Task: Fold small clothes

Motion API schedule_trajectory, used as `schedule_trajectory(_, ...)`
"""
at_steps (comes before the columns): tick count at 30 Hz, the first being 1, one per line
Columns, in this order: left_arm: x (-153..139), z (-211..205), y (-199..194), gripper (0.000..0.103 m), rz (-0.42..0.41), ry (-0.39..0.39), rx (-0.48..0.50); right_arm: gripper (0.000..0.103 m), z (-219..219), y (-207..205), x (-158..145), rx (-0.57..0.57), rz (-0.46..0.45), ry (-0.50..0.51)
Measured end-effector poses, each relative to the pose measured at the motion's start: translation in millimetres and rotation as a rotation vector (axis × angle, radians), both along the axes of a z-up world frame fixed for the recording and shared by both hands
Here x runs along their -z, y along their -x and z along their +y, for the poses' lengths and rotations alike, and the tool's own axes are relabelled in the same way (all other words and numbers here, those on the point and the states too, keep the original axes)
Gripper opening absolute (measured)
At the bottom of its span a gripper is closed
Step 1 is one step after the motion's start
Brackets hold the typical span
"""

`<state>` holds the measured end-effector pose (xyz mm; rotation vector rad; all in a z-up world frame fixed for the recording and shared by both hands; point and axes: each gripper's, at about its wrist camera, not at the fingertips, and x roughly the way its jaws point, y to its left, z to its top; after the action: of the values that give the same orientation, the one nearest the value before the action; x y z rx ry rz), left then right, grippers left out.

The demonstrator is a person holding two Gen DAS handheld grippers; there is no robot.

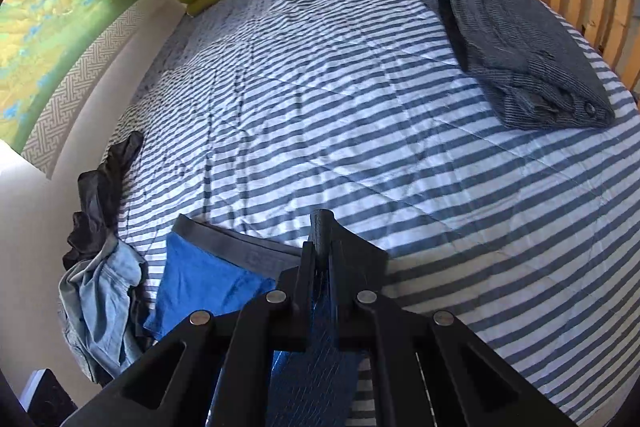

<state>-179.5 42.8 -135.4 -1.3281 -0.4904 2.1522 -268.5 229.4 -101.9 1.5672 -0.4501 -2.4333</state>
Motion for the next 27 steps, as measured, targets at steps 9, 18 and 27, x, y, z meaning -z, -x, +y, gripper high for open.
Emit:
schedule_trajectory(9,32,-140,-16,0.003,-0.069,-0.029,-0.212,0.005,-148,30,20,-0.144,-0.031,-0.099)
schedule_trajectory(18,65,-205,-11,0.003,-0.109,-0.048,-0.298,0.005,-234,55,54,-0.196,-0.067,-0.21)
schedule_trajectory(27,78,-225,-12,0.004,-0.146,-0.053,-0.338,0.025,-259,75,77,-0.236,-0.116,-0.219)
